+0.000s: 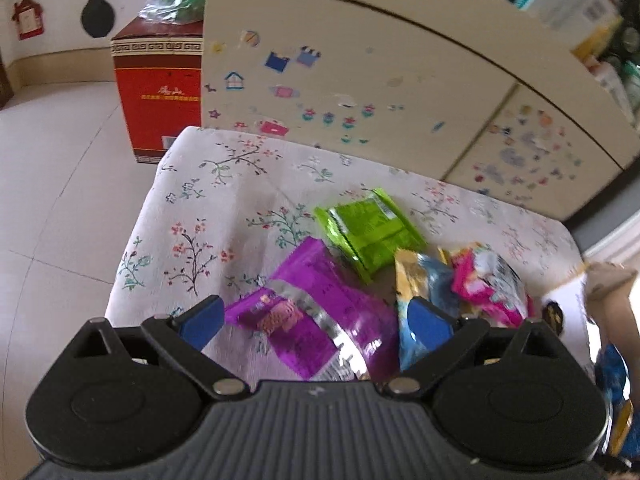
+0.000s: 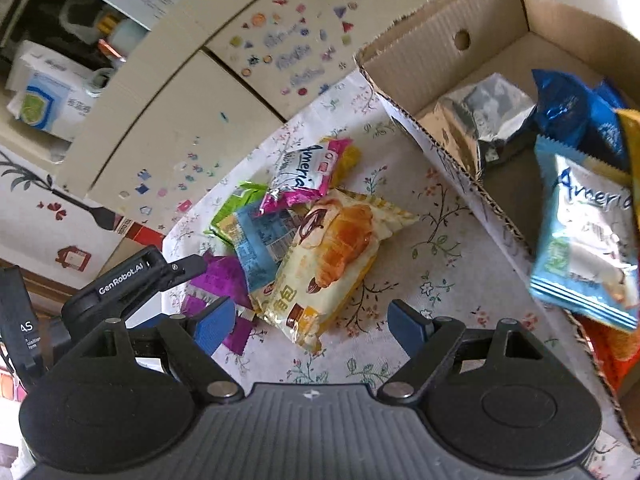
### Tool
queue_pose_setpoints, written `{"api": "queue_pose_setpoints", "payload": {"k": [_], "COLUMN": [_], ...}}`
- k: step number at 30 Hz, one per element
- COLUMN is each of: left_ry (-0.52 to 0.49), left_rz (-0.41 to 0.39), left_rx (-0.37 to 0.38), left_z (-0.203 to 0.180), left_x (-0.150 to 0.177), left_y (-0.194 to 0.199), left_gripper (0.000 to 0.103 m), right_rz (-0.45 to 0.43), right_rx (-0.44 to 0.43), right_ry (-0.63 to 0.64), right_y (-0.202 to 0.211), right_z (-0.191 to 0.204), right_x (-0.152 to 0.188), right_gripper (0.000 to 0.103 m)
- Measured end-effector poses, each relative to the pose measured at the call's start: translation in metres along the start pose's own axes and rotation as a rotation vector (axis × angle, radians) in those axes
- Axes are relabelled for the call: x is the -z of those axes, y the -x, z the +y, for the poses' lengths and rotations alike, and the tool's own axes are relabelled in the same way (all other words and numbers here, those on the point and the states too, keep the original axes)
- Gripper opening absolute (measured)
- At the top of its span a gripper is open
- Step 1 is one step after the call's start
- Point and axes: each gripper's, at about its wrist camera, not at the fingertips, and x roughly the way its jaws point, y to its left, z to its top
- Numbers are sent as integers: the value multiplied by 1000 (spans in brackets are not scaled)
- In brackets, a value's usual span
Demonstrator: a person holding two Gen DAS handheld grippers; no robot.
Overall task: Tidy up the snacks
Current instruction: 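Withdraw both tools from the box and move over the remaining snacks, then grasp the purple packet with the left tool while the right tool grasps the croissant packet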
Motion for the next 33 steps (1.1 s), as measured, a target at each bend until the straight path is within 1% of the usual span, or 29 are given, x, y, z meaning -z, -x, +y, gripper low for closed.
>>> {"api": "queue_pose_setpoints", "payload": {"k": [4,11,13,16,18,20,22,25,31,33], "left_ry": [33,38,28,-34,-66,-90,-102,-101,-140,-146], "left_rz": [4,19,20,12,3,-6,-6,0,15,23], "left_rx": [-21,-48,-55,-71,-81,-93,-109,-88,-68,-51], "left_z": [0,-2,-3,-8,-10,-10,-6,4,19,21], "left_x": [-3,-7,-7,-5,-1,2,6,11,16,17], "left_y": [-15,-33,-37,-38,-37,-35,-33,-31,-20,-18], "left_gripper": [97,97,97,98,99,99,99,97,93,93], "right_rz": [7,3,4,11,-2,-10,-12,10,40,47], "right_rx": [0,33,57,79,91,115,115,110,133,139], "right_ry": [-36,-46,-36,-22,15,67,94,145,322,340], "right_y": [-12,-32,-39,-49,-50,-50,-49,-47,-42,-43], "right_z": [0,3,4,5,9,12,11,9,15,15], "right_x": [-6,-14,-14,-14,-14,-14,-14,-14,-8,-6], "right_gripper": [88,88,88,88,88,79,76,71,69,69]}}
